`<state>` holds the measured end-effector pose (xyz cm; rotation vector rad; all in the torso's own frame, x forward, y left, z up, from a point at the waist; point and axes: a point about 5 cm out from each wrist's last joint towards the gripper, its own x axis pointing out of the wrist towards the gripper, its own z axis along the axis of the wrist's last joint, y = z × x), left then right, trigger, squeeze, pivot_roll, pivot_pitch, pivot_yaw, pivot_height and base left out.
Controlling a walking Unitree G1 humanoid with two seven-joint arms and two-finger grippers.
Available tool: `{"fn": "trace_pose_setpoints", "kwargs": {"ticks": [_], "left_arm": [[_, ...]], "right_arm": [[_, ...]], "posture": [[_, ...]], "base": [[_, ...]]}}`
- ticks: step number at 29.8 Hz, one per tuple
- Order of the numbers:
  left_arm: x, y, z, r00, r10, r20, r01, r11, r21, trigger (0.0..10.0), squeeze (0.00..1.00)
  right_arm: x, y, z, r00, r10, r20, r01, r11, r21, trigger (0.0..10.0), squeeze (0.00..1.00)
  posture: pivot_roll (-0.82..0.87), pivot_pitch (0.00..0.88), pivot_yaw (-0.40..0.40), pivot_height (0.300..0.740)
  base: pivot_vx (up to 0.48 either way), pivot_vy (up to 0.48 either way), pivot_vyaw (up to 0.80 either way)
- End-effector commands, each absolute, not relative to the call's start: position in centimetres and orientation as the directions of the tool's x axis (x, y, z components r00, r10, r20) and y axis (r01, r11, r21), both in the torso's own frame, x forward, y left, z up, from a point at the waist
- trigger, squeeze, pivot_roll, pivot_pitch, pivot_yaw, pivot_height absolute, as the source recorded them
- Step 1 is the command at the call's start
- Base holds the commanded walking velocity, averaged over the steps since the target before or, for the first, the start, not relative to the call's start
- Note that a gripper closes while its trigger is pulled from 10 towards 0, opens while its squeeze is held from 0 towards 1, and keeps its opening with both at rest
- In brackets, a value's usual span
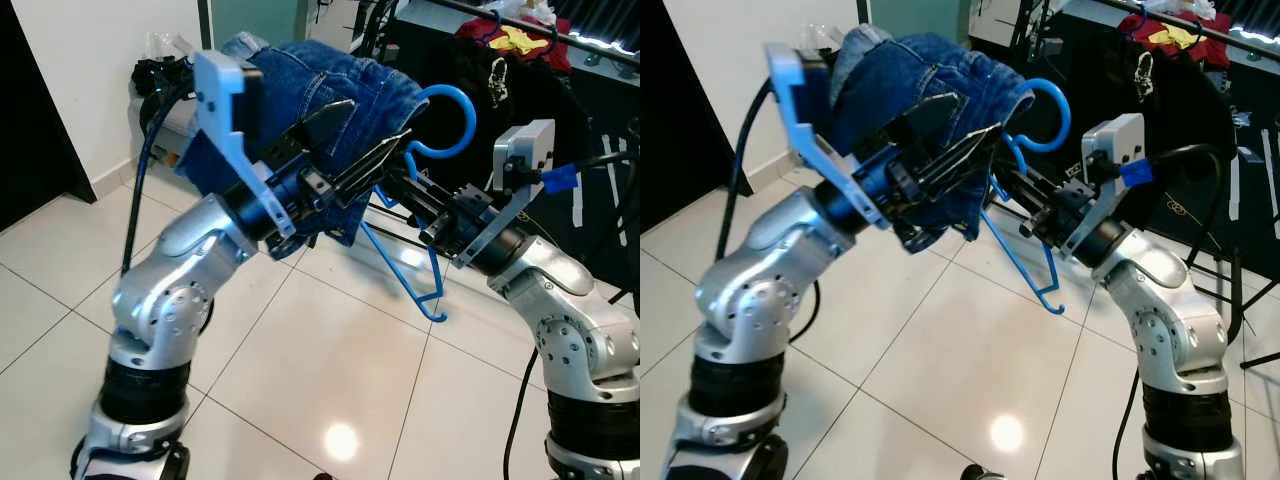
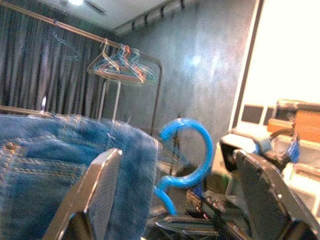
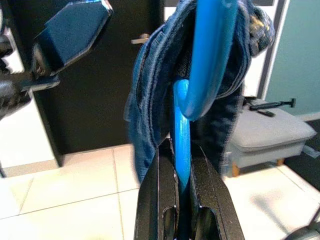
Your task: Hang hanger
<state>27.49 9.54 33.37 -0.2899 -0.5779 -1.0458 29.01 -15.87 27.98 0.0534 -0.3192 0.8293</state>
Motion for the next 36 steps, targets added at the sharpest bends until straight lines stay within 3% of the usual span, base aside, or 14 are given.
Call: {"fn": "trace_pose_setpoints", "kwargs": {"ticks": [1,5,13,22,36], "left_arm": [[27.8,10.4,33.7,0.390,-0.713,0.583,0.869,0.495,0.024,10.0,0.00],[28.5,12.0,33.6,0.456,-0.705,0.544,0.827,0.561,0.035,10.0,0.00],[28.2,14.8,33.4,0.492,-0.749,0.444,0.804,0.586,0.099,10.0,0.00],[27.7,15.6,32.3,0.471,-0.818,0.329,0.837,0.532,0.125,10.0,0.00],[27.6,15.2,31.6,0.470,-0.831,0.297,0.841,0.524,0.134,10.0,0.00]], "right_arm": [[27.9,-16.5,28.6,0.556,0.756,0.346,-0.779,0.619,-0.099,10.0,0.00],[26.6,-17.5,27.9,0.476,0.823,0.311,-0.847,0.524,-0.089,10.0,0.00],[25.0,-20.0,27.6,0.415,0.871,0.264,-0.887,0.452,-0.095,10.0,0.00],[24.9,-20.3,28.0,0.396,0.868,0.298,-0.893,0.440,-0.095,10.0,0.00],[25.2,-20.9,29.3,0.405,0.831,0.382,-0.875,0.474,-0.103,10.0,0.00]], "posture": [[0.05,0.126,-0.057,0.740],[0.05,0.129,-0.055,0.740],[0.06,0.134,-0.052,0.740],[0.08,0.133,-0.047,0.740],[0.07,0.132,-0.045,0.740]], "base": [[0.000,0.000,0.00],[0.000,0.000,0.00],[0.000,0.000,0.00],[0.000,0.000,0.00],[0.000,0.000,0.00]]}}
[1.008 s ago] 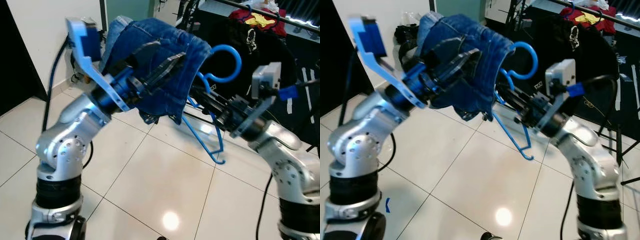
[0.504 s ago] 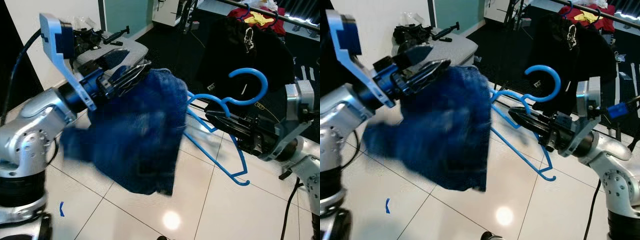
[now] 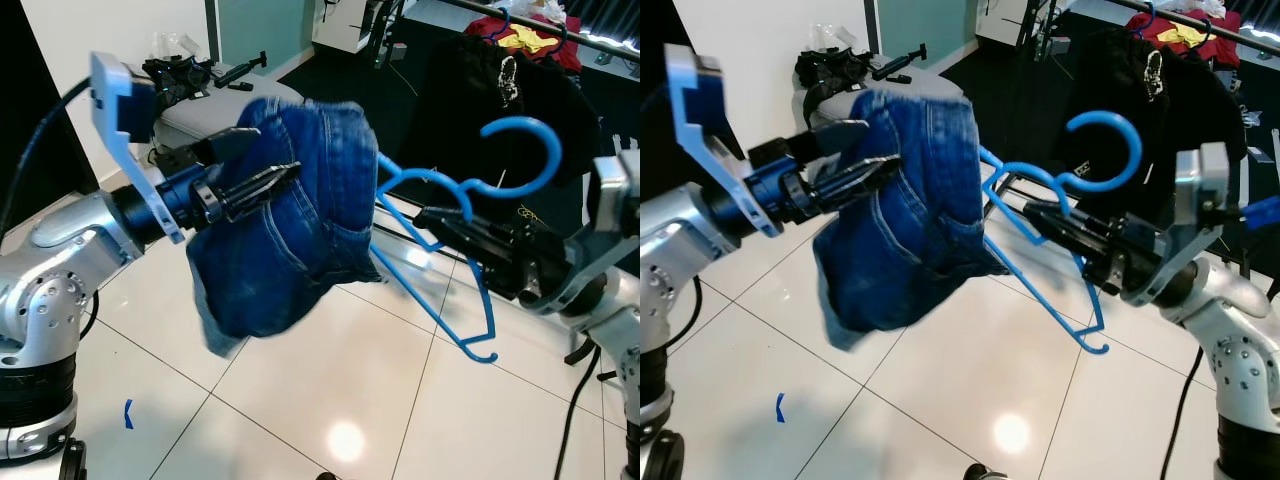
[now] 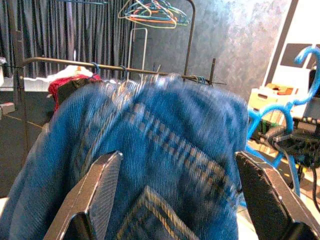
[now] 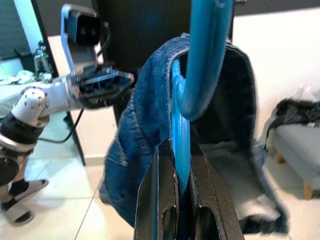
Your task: Hang hanger
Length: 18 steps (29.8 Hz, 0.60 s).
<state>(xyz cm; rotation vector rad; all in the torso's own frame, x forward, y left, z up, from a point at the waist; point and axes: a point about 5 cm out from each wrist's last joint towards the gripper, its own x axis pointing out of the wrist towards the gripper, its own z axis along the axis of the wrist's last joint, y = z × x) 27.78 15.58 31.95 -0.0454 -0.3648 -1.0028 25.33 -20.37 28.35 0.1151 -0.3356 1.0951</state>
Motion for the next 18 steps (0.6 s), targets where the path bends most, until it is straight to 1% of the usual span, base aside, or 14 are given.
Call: {"fn": "trace_pose_setpoints", "kwargs": {"ticks": [1,6,8,18], "left_arm": [[27.6,15.1,31.5,0.470,-0.832,0.293,0.842,0.523,0.135,10.0,0.00],[27.7,14.7,30.8,0.489,-0.834,0.255,0.831,0.534,0.153,10.0,0.00],[27.6,14.1,30.2,0.496,-0.838,0.229,0.828,0.536,0.166,10.0,0.00],[27.3,13.5,29.5,0.506,-0.842,0.187,0.821,0.536,0.195,10.0,0.00]], "right_arm": [[25.3,-21.0,29.4,0.412,0.824,0.388,-0.870,0.483,-0.102,10.0,0.00],[25.7,-21.1,29.6,0.437,0.807,0.398,-0.853,0.512,-0.102,10.0,0.00],[26.1,-21.2,29.8,0.459,0.790,0.407,-0.837,0.538,-0.099,10.0,0.00],[26.9,-21.4,30.3,0.498,0.754,0.428,-0.806,0.584,-0.092,10.0,0.00]], "posture": [[0.07,0.132,-0.045,0.740],[0.07,0.134,-0.045,0.740],[0.07,0.133,-0.048,0.740],[0.08,0.133,-0.053,0.740]], "base": [[0.000,0.000,0.00],[0.000,0.000,0.00],[0.000,0.000,0.00],[0.000,0.000,0.00]]}}
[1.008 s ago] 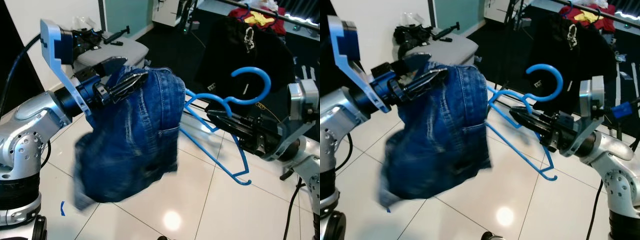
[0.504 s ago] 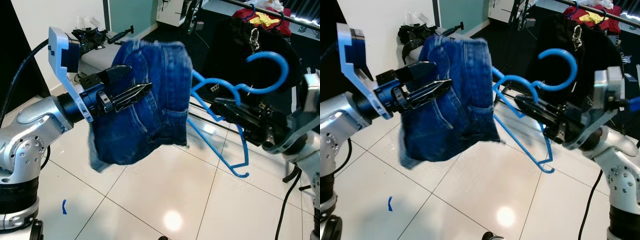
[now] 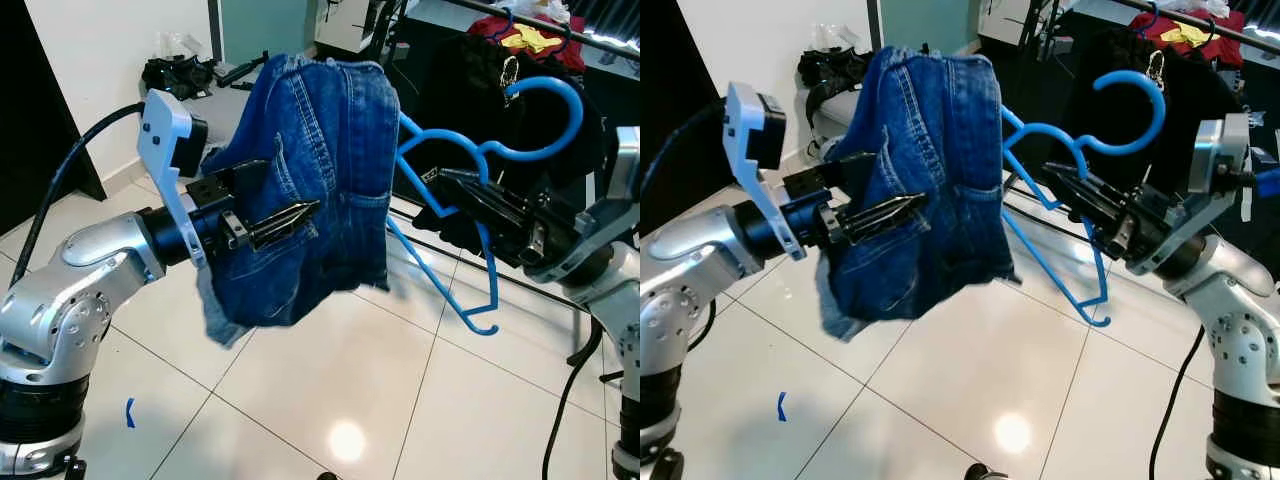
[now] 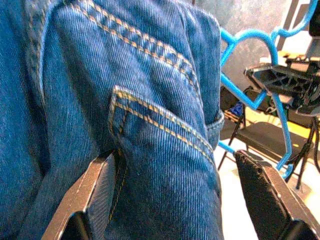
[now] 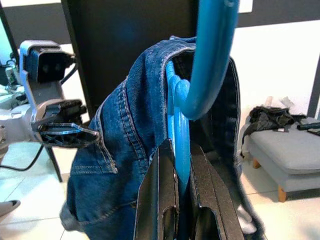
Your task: Hang hanger
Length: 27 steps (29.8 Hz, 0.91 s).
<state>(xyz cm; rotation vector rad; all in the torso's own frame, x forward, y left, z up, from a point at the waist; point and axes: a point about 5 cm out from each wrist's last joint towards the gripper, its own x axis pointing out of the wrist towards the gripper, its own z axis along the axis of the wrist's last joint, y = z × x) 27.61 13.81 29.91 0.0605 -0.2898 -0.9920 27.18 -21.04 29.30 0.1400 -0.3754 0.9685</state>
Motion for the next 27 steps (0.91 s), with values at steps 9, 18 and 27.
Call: {"fn": "trace_pose_setpoints", "kwargs": {"ticks": [9,18,27], "left_arm": [[27.2,10.8,27.7,0.478,-0.862,0.171,0.843,0.504,0.186,0.0,0.00],[27.3,10.8,27.5,0.486,-0.857,0.173,0.838,0.513,0.188,0.0,0.00],[26.4,13.7,28.8,0.449,-0.884,0.134,0.851,0.468,0.237,0.0,0.00]], "right_arm": [[27.5,-20.7,30.6,0.516,0.732,0.444,-0.791,0.607,-0.082,10.0,0.00],[28.1,-20.9,30.6,0.557,0.709,0.432,-0.762,0.643,-0.073,10.0,0.00],[29.7,-21.5,29.7,0.668,0.629,0.397,-0.684,0.730,-0.006,10.0,0.00]], "posture": [[0.07,0.127,-0.056,0.740],[0.06,0.125,-0.059,0.740],[0.07,0.130,-0.065,0.740]], "base": [[0.000,0.000,0.00],[0.000,0.000,0.00],[0.000,0.000,0.00]]}}
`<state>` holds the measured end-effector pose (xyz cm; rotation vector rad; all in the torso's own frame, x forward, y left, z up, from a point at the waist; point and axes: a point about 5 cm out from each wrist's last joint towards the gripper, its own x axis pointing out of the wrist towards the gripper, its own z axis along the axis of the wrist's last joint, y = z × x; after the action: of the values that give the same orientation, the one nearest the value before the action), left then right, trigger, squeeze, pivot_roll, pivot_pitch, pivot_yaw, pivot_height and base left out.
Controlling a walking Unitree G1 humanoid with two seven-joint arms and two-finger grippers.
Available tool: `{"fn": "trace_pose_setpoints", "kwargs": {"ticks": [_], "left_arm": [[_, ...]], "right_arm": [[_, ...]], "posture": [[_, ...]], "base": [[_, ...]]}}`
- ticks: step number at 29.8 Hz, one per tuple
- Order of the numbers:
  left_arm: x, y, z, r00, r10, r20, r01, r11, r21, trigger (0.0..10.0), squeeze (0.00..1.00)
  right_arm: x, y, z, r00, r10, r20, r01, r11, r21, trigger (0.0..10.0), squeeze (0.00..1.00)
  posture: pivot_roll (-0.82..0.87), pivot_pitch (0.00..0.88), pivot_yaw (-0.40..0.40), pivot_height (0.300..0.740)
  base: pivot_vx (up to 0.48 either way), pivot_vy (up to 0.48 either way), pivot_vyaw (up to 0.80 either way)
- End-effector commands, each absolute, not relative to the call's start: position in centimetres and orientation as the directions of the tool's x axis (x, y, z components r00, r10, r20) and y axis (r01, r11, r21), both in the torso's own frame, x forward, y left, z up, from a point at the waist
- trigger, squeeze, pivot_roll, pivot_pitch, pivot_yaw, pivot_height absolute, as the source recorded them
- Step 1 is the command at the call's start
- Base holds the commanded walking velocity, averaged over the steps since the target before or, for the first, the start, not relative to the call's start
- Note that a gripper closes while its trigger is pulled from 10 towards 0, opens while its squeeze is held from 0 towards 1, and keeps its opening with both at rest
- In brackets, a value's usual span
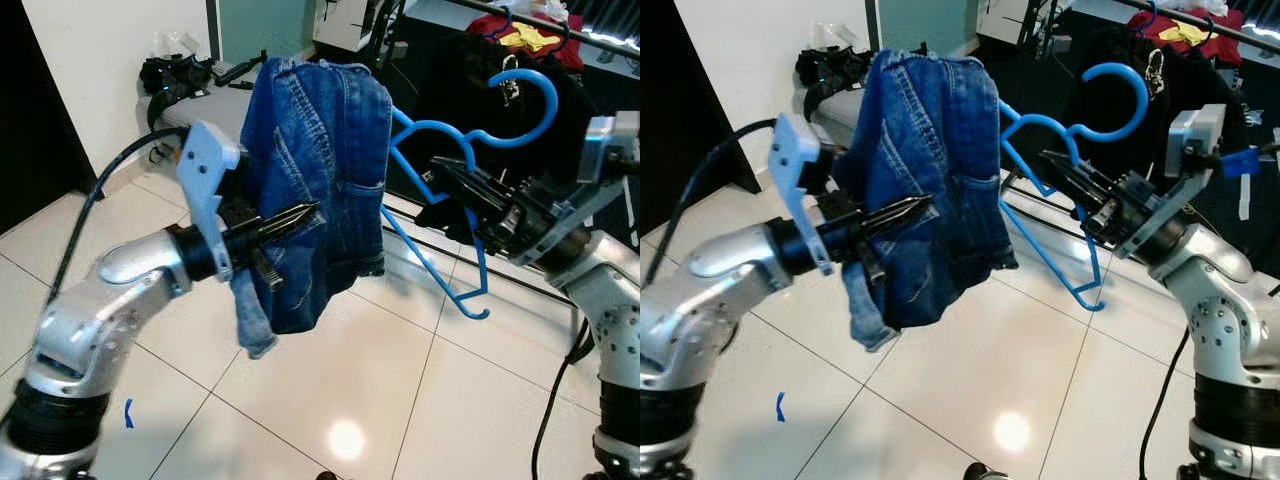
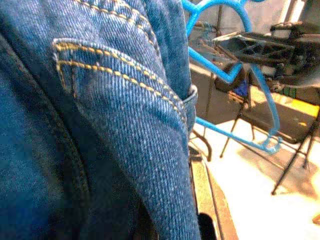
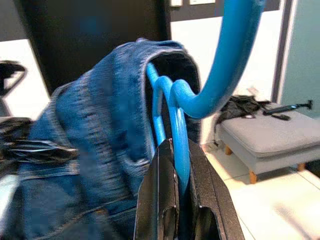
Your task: Hang hanger
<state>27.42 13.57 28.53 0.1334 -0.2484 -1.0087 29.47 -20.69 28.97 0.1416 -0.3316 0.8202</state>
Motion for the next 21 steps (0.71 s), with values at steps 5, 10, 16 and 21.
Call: {"fn": "trace_pose_setpoints", "kwargs": {"ticks": [5,10,16,21], "left_arm": [[25.6,14.4,29.4,0.397,-0.910,0.119,0.874,0.415,0.254,0.0,0.00],[25.2,15.8,30.8,0.399,-0.906,0.145,0.858,0.424,0.290,0.0,0.00],[25.8,17.3,34.3,0.415,-0.876,0.244,0.806,0.479,0.348,0.8,0.00],[26.2,17.4,36.4,0.382,-0.881,0.280,0.811,0.465,0.356,2.7,0.00]], "right_arm": [[30.4,-22.1,29.7,0.715,0.572,0.402,-0.637,0.770,0.037,10.0,0.00],[30.9,-22.3,29.0,0.741,0.560,0.370,-0.621,0.782,0.060,10.0,0.00],[28.5,-19.7,26.6,0.569,0.791,0.225,-0.806,0.591,-0.038,10.0,0.00],[27.7,-18.8,25.7,0.517,0.840,0.163,-0.846,0.531,-0.056,10.0,0.00]], "posture": [[0.08,0.132,-0.065,0.740],[0.08,0.134,-0.065,0.740],[0.09,0.133,-0.060,0.740],[0.10,0.130,-0.047,0.740]], "base": [[0.000,0.000,0.00],[0.000,0.000,0.00],[0.000,0.000,0.00],[0.000,0.000,0.00]]}}
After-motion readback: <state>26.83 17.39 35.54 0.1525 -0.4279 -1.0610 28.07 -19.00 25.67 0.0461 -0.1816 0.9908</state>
